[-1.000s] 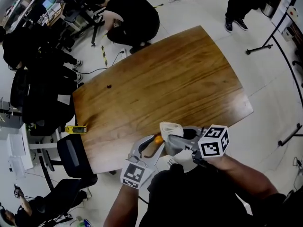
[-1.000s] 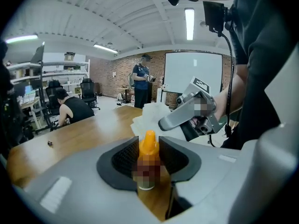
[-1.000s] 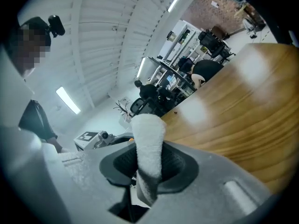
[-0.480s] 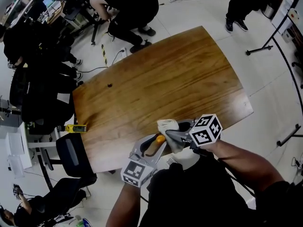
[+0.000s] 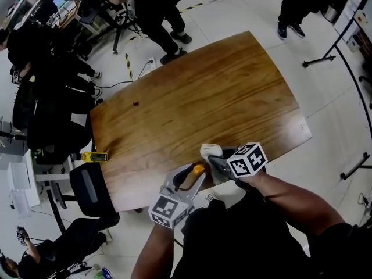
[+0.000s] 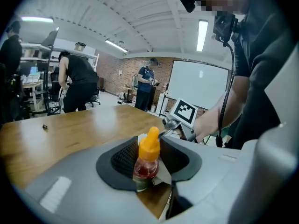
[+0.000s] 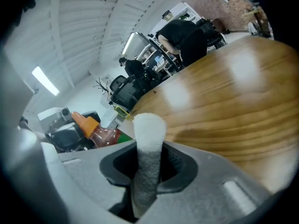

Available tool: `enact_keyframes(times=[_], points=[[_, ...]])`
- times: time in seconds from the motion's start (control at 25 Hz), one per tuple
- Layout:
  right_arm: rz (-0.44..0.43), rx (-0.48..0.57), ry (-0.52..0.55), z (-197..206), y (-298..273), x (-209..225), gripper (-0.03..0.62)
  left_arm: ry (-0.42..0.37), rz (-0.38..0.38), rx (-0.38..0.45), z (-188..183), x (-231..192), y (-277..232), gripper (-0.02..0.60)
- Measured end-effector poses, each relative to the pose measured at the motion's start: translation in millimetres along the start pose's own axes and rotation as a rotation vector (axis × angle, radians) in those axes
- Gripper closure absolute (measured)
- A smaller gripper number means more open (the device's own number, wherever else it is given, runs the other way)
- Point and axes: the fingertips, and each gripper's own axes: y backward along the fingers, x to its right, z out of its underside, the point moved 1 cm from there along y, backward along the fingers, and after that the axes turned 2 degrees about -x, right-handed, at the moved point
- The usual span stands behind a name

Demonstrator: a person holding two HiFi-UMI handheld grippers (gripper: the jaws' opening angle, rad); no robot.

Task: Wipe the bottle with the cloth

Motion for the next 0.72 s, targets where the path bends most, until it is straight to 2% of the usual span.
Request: enact_keyframes(times=[0.24,0.32,0.4,0.48,0.56,0.64,0.72], points=[[0.199,-0.12,0.113,10.6,-15.3,16.4,0.519,0.005,-0.002,0.004,2.3,-0.5,-0.5,0.425],[0.236,-0.139,0.132,12.7,-20.2,21.7,0.519,0.015,0.008,0.001,3.2,-1.0,-1.0,0.425],[0.235,-0.127,0.102,12.8,-21.9,26.3,0.517,0.031,0.021,-0.002,3.4,-1.0,-1.7,0.422],[0.205,-0.057,0.049,7.2,-15.2,24.0,0.517,0.034,0.028,-0.002,3.4,-1.1,-1.1,0.422],[0.16,0.097,0.01,-8.4,8.0,10.4,0.517,0.036,0.044,0.0,4.1,-1.7,-1.3,0.42],[0.141,0.247,0.027,-20.3,38.8,-8.7,0.517,0.047,0.067,0.003,5.2,-4.6,-1.6,0.417],[0.154,0.326,0.096,-17.5,60.4,-26.9,0.517,0.065,0.085,0.01,5.5,-9.1,-0.5,0.414]])
